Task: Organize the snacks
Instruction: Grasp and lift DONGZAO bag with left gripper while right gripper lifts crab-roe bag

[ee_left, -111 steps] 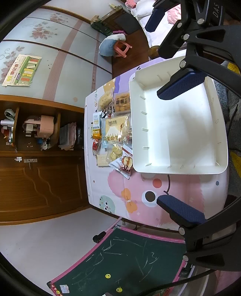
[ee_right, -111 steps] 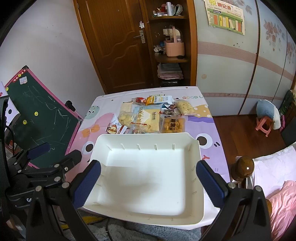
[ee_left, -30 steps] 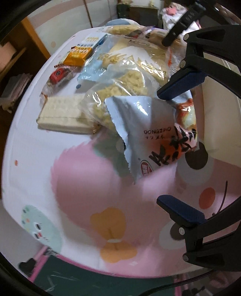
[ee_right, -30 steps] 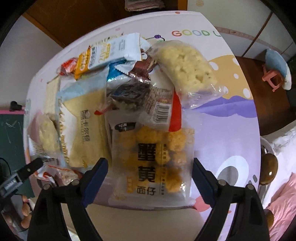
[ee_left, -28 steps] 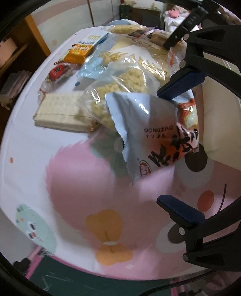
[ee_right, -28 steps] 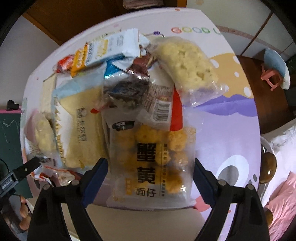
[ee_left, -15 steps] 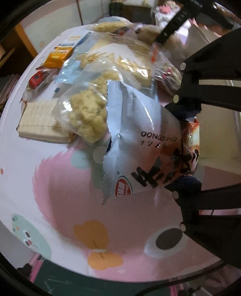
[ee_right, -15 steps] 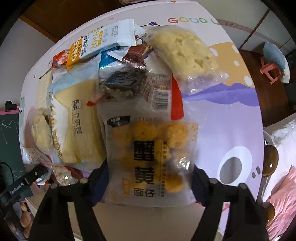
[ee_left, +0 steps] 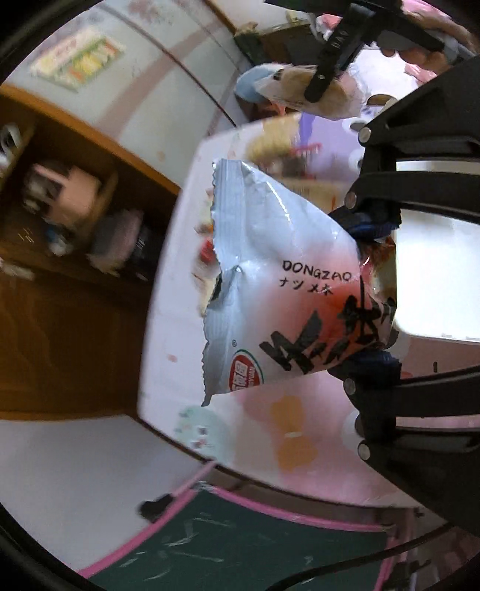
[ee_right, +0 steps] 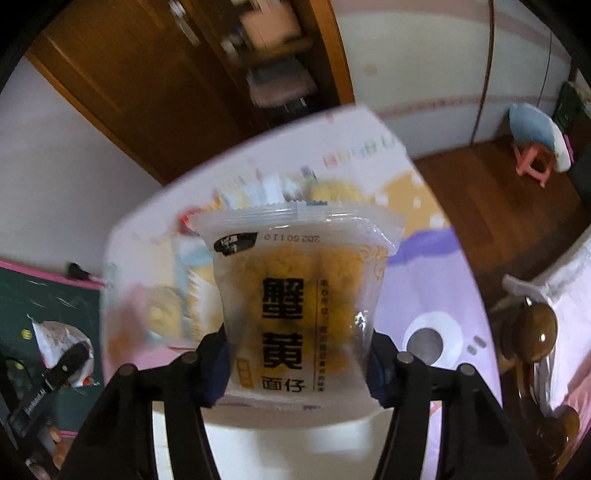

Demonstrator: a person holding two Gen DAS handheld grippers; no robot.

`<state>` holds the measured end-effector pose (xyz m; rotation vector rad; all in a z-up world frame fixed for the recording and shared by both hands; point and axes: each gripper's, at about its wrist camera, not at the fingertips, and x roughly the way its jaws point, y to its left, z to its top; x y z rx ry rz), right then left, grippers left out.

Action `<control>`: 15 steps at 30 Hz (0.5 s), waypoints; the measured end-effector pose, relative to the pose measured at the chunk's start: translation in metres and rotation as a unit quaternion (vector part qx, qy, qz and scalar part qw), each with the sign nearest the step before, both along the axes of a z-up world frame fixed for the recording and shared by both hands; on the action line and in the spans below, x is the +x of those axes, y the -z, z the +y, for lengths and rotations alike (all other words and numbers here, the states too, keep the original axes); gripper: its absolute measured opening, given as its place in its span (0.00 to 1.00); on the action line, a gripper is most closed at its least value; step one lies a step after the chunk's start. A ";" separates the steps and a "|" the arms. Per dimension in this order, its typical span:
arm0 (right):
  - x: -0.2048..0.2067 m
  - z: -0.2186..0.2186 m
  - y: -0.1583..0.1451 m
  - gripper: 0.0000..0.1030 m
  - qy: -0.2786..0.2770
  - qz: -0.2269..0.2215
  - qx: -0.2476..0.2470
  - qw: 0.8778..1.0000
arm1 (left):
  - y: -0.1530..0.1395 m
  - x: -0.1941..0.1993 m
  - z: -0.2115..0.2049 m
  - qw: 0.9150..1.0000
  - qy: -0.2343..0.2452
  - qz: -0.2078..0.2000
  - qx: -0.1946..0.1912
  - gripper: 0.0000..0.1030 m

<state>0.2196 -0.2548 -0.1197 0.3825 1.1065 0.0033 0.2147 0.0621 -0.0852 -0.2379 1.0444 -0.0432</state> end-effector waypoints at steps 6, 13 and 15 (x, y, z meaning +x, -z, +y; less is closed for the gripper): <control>-0.056 0.018 -0.080 0.58 -0.049 -0.079 0.022 0.995 | -0.070 -0.057 -0.012 0.995 0.051 -0.085 0.006 0.44; -0.128 0.049 -0.119 0.59 -0.114 -0.130 0.019 0.985 | -0.113 -0.127 -0.030 0.983 0.098 -0.153 0.022 0.44; -0.148 0.057 -0.121 0.59 -0.126 -0.141 0.027 0.982 | -0.115 -0.145 -0.036 0.982 0.105 -0.158 0.026 0.44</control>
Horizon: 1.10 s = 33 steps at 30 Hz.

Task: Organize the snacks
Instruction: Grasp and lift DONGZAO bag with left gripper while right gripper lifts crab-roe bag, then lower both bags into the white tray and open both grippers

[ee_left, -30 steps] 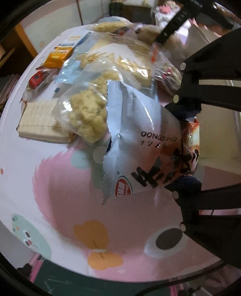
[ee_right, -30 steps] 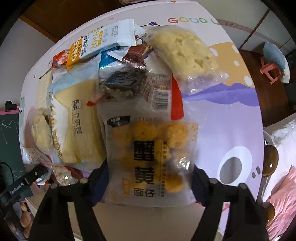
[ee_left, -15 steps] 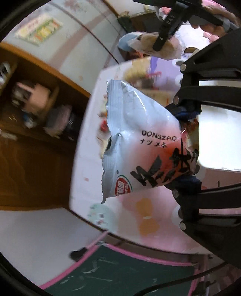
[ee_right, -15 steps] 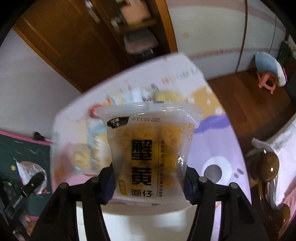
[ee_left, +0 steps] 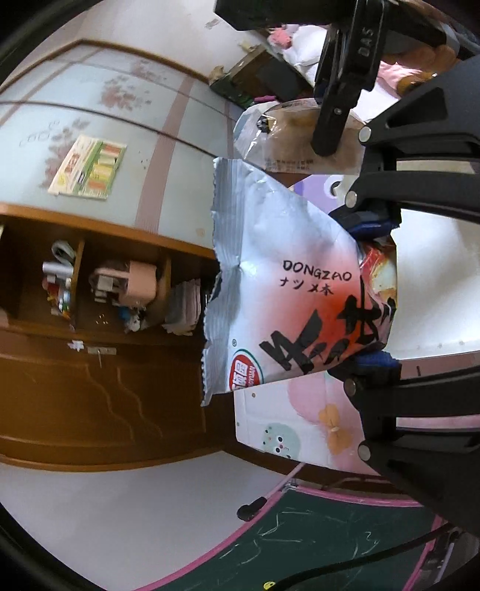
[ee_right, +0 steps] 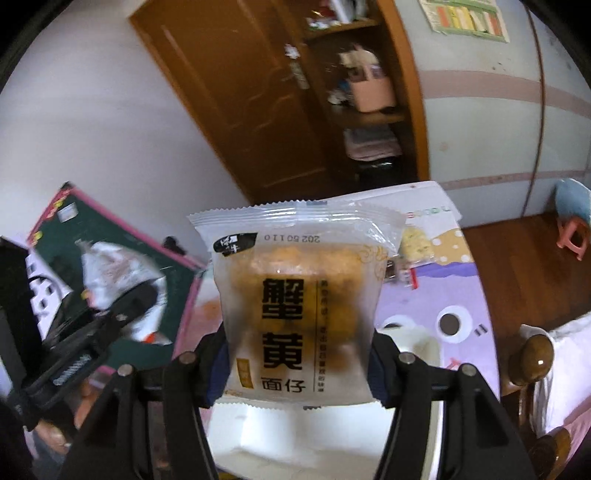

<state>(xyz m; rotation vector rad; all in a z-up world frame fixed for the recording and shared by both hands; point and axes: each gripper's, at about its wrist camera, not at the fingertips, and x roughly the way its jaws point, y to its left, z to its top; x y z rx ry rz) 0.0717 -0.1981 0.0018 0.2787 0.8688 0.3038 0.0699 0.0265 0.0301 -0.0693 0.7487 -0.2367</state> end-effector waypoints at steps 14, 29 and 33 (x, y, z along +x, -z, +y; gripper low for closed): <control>-0.048 0.024 0.079 0.60 0.019 0.046 -0.090 0.995 | 0.106 -0.034 -0.018 0.992 -0.017 0.108 0.057 0.44; -0.058 0.026 0.096 0.77 0.043 0.066 -0.119 0.990 | 0.117 -0.045 -0.029 0.989 -0.030 0.108 0.097 0.93; -0.062 0.030 0.088 0.77 0.042 0.047 -0.130 0.990 | 0.115 -0.048 -0.031 0.989 -0.027 0.103 0.104 0.93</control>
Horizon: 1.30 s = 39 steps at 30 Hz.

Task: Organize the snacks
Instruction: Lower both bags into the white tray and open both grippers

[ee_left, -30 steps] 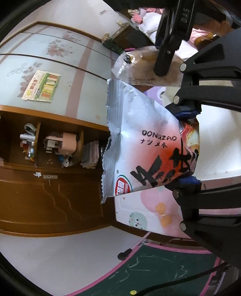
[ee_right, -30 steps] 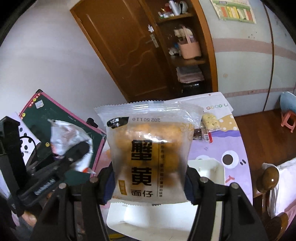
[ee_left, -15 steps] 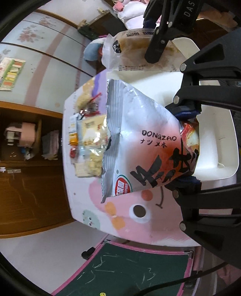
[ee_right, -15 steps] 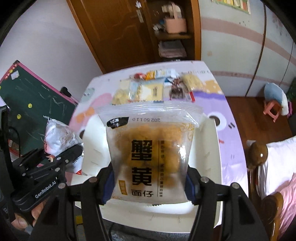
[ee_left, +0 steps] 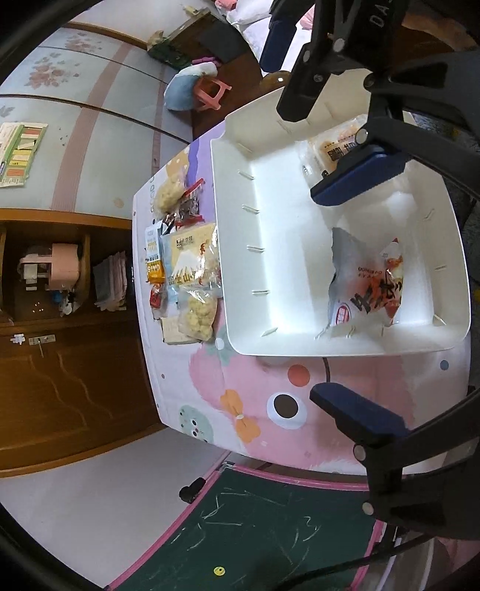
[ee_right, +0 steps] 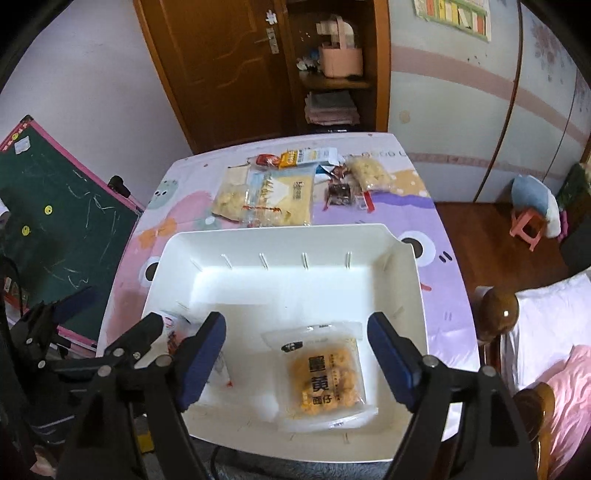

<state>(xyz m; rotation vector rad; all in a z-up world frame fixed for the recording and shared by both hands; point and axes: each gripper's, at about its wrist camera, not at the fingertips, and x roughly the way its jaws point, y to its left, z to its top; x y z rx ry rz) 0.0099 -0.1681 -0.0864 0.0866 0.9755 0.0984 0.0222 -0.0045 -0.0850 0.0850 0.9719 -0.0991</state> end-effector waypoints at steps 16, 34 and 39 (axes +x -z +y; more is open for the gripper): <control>-0.001 0.004 -0.002 0.77 -0.010 -0.002 -0.001 1.000 | -0.004 -0.003 -0.001 1.000 -0.002 -0.005 0.009 0.93; -0.034 -0.006 -0.053 0.77 -0.018 -0.168 0.046 0.985 | -0.057 -0.024 0.024 0.995 -0.039 -0.090 -0.003 0.93; -0.018 -0.008 -0.074 0.77 -0.029 -0.162 0.033 0.986 | -0.096 -0.015 0.039 0.987 -0.019 -0.154 -0.039 0.93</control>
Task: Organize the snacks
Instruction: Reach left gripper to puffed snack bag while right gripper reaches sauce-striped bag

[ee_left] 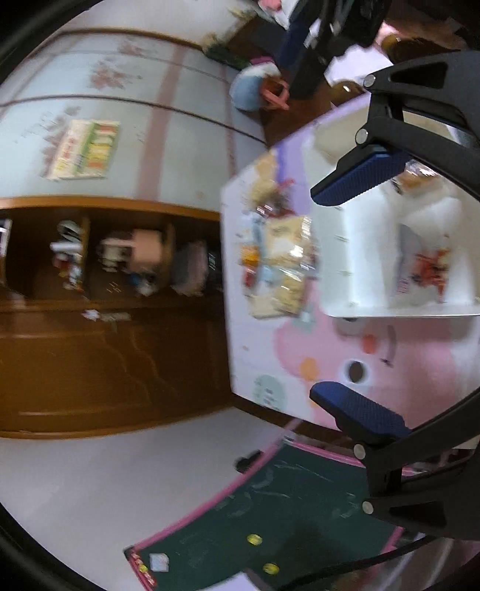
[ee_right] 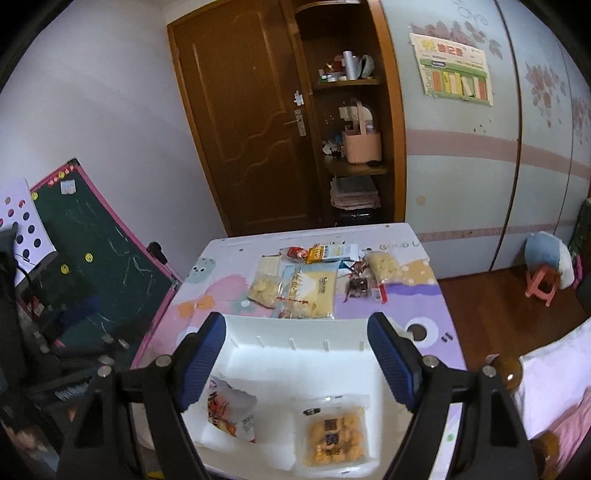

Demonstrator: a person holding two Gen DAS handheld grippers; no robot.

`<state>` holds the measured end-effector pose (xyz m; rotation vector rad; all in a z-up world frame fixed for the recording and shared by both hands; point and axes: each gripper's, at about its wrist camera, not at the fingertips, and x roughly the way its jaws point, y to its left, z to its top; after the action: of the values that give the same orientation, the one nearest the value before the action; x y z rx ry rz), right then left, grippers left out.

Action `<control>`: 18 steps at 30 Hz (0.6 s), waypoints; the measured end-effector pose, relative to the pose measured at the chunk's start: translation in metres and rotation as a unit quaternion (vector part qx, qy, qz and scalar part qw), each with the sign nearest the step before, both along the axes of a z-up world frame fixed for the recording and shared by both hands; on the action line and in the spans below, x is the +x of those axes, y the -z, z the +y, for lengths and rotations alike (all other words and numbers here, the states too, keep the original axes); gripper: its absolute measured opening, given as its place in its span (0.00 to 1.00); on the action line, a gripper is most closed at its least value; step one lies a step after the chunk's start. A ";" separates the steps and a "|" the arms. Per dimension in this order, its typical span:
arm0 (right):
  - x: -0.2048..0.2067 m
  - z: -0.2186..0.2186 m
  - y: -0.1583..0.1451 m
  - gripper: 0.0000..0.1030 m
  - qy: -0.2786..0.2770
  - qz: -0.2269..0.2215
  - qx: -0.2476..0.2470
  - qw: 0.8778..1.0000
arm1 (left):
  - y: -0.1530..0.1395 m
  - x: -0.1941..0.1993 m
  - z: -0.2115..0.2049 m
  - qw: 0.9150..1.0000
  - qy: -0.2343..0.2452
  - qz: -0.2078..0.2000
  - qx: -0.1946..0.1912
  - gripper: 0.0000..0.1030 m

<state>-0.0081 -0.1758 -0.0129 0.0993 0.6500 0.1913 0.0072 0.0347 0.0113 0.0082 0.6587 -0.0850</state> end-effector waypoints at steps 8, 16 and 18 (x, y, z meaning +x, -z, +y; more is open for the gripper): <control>0.060 -0.001 -0.043 0.77 0.001 0.000 -0.029 1.000 | -0.054 0.067 0.029 0.999 -0.003 0.023 -0.041 0.93; 0.146 0.002 -0.070 0.77 -0.005 0.029 -0.023 0.999 | -0.074 0.157 0.044 0.998 -0.043 0.015 -0.031 0.96; 0.171 0.007 -0.054 0.77 -0.006 0.064 -0.028 0.998 | -0.059 0.191 0.043 0.998 -0.039 0.039 -0.028 0.97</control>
<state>0.1631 -0.1690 0.0414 0.0551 0.7833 0.1790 0.1986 0.0778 0.0703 -0.0750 0.7345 -0.0282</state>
